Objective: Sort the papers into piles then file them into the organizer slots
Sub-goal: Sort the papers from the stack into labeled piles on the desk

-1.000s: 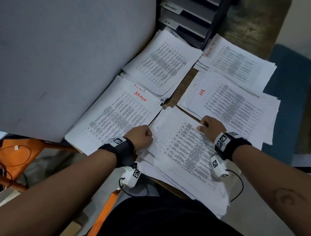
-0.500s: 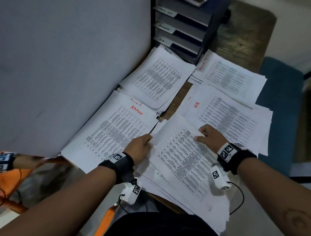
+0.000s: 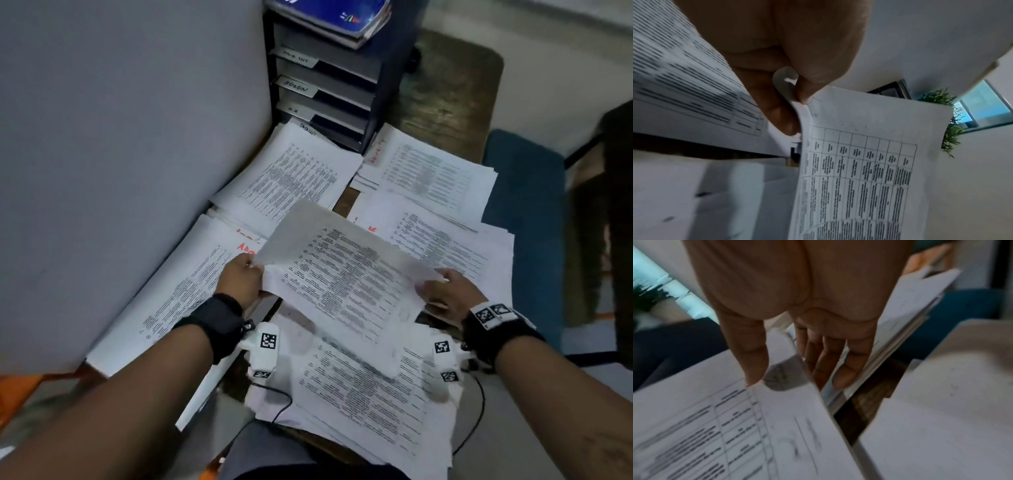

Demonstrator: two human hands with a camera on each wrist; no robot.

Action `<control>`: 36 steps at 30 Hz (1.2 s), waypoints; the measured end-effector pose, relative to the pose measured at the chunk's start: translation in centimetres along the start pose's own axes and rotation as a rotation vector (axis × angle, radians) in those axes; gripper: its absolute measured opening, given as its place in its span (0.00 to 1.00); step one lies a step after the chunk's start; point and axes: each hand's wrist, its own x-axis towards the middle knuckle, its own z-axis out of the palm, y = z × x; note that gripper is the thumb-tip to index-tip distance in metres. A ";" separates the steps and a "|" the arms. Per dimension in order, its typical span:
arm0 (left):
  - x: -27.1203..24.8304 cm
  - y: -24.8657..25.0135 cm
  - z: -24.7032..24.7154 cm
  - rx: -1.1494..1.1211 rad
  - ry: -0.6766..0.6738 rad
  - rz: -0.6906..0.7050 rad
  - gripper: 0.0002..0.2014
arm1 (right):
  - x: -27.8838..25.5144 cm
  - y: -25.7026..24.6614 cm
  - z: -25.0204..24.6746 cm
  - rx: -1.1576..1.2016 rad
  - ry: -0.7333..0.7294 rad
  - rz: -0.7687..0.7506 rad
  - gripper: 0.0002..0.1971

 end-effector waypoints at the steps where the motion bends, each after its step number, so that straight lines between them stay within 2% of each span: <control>1: 0.4 0.6 0.7 -0.050 0.002 -0.014 0.07 | -0.3 0.1 -0.4 0.150 -0.049 0.016 0.34; 3: 0.9 1.4 2.3 -0.108 -0.004 -0.027 0.06 | -1.1 0.0 -0.9 0.253 -0.149 0.034 0.25; 5: 0.8 2.2 4.2 -0.119 -0.049 -0.028 0.09 | -1.3 0.2 -1.2 0.208 -0.147 0.038 0.20; 7: 0.0 2.9 5.6 -0.133 -0.138 -0.008 0.12 | -0.8 0.5 -2.1 0.184 -0.027 0.005 0.23; 9: -0.7 3.2 5.8 -0.081 -0.220 0.026 0.15 | -0.4 0.1 -3.4 0.190 0.088 -0.017 0.19; 11: -1.4 2.7 5.0 0.236 -0.267 0.113 0.17 | -0.3 -0.6 -5.0 0.047 0.234 0.024 0.09; 12: -1.8 2.2 4.3 0.482 -0.290 0.167 0.18 | 0.0 -0.5 -6.2 -0.032 0.314 0.063 0.10; 14: -2.7 0.3 2.8 0.880 -0.354 0.181 0.20 | 0.6 -0.1 -8.3 -0.112 0.386 0.095 0.14; 16: -3.9 -1.9 1.7 1.062 -0.412 0.137 0.23 | 1.2 0.3 -9.7 -0.161 0.404 0.116 0.15; 18: -4.9 -3.7 1.2 1.147 -0.417 0.104 0.28 | 1.9 1.0 -10.6 -0.239 0.403 0.118 0.20; 21: -5.3 -5.1 1.2 1.144 -0.340 0.092 0.36 | 2.4 1.4 -10.8 -0.351 0.387 0.129 0.23; 25: -5.3 -5.5 2.5 1.209 -0.280 0.074 0.48 | 2.2 0.8 -9.7 -0.333 0.426 0.129 0.19; 28: -5.1 -5.5 3.2 1.276 -0.270 0.038 0.51 | 2.0 -0.3 -8.7 -0.433 0.665 0.134 0.36; 30: -5.2 -5.5 3.6 1.310 -0.285 0.014 0.51 | 2.0 -0.9 -7.7 -0.521 0.768 0.032 0.39; 33: -5.4 -5.2 4.0 1.327 -0.288 -0.003 0.49 | 1.4 -2.0 -4.9 -0.535 0.667 -0.179 0.30; 36: -5.5 -4.5 3.9 1.267 -0.312 -0.004 0.43 | 0.4 -2.1 -0.9 -0.592 0.408 -0.323 0.20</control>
